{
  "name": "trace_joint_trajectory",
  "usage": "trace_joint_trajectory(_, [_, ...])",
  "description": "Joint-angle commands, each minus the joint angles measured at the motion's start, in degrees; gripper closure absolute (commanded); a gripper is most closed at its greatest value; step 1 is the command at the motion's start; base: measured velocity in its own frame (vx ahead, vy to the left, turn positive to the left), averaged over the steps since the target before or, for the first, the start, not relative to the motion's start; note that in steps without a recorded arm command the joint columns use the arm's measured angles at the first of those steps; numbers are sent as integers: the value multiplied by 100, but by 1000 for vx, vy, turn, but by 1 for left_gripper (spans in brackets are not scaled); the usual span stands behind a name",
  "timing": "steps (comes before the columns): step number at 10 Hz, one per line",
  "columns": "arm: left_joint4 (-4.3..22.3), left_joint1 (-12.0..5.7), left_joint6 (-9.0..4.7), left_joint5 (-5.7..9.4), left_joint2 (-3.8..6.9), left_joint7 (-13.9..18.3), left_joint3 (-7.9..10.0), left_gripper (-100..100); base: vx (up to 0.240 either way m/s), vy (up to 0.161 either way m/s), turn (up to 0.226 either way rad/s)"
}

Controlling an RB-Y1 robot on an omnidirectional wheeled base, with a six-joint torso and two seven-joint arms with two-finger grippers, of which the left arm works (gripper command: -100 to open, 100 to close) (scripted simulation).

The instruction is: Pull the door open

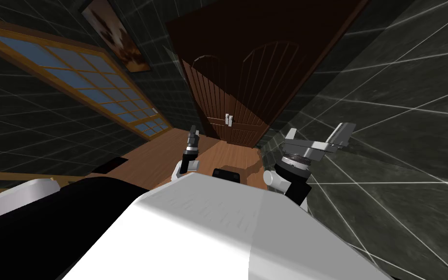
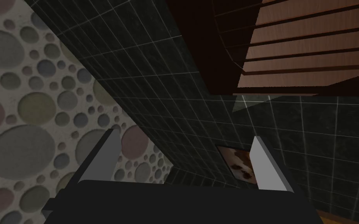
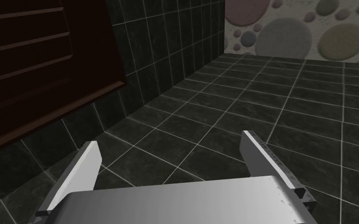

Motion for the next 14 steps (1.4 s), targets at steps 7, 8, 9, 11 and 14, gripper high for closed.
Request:
trace_joint_trajectory(7, [895,-350,111,204,259,244,76,-100,170,32,-36])
trace_joint_trajectory(8, [983,-386,122,224,280,268,83,-100,145,40,-39])
trace_joint_trajectory(9, [1158,-456,143,264,322,316,97,-100,139,41,-46])
trace_joint_trajectory(11, [1343,-531,166,306,365,367,110,-100,130,27,-30])
trace_joint_trajectory(14, [1634,-650,202,372,429,446,131,-100,95,9,-34])
